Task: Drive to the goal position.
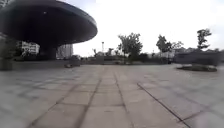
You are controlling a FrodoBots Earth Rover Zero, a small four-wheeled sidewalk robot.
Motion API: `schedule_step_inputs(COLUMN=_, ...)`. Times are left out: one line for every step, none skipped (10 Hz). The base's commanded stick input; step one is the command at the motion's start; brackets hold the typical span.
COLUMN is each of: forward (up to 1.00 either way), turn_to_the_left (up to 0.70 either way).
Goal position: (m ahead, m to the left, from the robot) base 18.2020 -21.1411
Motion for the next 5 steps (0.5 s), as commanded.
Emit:
schedule_step_inputs(forward=0.85, turn_to_the_left=-0.34)
schedule_step_inputs(forward=0.85, turn_to_the_left=-0.34)
schedule_step_inputs(forward=0.85, turn_to_the_left=-0.34)
schedule_step_inputs(forward=0.85, turn_to_the_left=-0.34)
schedule_step_inputs(forward=0.85, turn_to_the_left=-0.34)
